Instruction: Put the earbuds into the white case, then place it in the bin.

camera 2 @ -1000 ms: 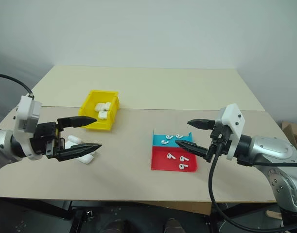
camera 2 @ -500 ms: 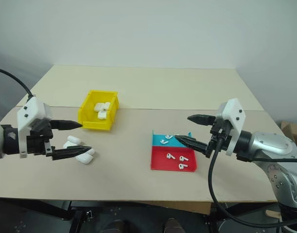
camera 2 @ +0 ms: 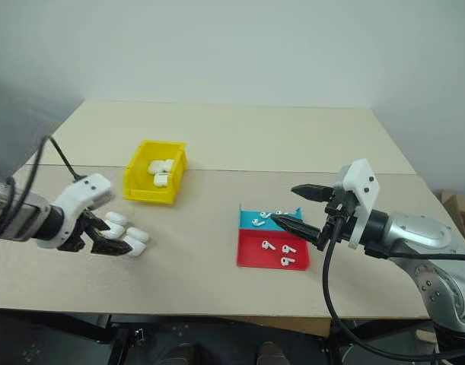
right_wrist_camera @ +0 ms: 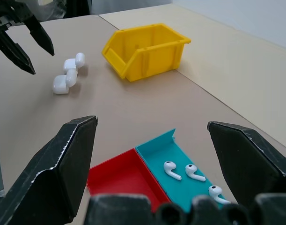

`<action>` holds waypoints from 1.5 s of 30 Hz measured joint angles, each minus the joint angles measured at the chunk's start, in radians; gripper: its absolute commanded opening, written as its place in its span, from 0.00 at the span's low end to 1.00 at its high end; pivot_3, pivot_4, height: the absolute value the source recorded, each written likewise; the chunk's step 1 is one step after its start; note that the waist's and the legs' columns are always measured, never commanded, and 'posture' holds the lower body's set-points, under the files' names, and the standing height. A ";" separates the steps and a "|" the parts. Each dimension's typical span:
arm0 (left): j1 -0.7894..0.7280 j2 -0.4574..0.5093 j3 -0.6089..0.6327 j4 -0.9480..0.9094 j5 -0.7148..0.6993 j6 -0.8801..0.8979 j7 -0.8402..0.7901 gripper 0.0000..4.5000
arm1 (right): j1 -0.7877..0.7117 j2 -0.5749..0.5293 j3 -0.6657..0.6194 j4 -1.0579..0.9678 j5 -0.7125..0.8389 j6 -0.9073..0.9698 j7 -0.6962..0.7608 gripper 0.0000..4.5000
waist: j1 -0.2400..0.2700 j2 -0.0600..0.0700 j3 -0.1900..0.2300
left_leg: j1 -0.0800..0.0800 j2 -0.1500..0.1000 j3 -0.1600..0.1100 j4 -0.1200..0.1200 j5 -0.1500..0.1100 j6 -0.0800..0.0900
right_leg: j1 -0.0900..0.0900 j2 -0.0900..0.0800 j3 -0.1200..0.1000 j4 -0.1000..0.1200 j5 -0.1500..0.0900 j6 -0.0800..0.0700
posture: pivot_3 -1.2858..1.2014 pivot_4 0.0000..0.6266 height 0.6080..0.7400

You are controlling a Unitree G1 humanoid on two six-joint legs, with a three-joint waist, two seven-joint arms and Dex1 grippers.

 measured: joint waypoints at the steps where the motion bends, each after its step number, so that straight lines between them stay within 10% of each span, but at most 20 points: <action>1: -0.017 -0.001 -0.012 0.007 -0.020 0.001 0.026 1.00 | 0.001 -0.007 -0.001 -0.001 0.008 0.009 0.001 0.98 | 0.000 0.000 0.000 | 0.000 0.000 0.000 0.000 0.000 0.000 | 0.000 0.000 0.000 0.000 0.000 0.000 | 0.52 0.24 1.00; 18: -0.294 -0.130 -0.411 0.454 -0.632 0.007 0.738 1.00 | -0.032 -0.089 -0.015 0.005 0.055 0.053 0.021 0.98 | 0.016 0.000 0.000 | -0.002 -0.001 -0.005 0.003 0.000 0.000 | 0.002 -0.002 -0.006 0.000 0.000 0.000 | 0.52 0.24 1.00; 45: -0.300 -0.312 -0.388 0.612 -0.640 0.007 0.993 1.00 | -0.023 -0.117 -0.033 -0.019 0.094 0.078 0.001 0.98 | 0.034 0.001 -0.001 | 0.000 -0.004 -0.007 0.003 0.002 -0.002 | 0.005 -0.004 -0.007 0.001 0.000 0.000 | 0.52 0.24 1.00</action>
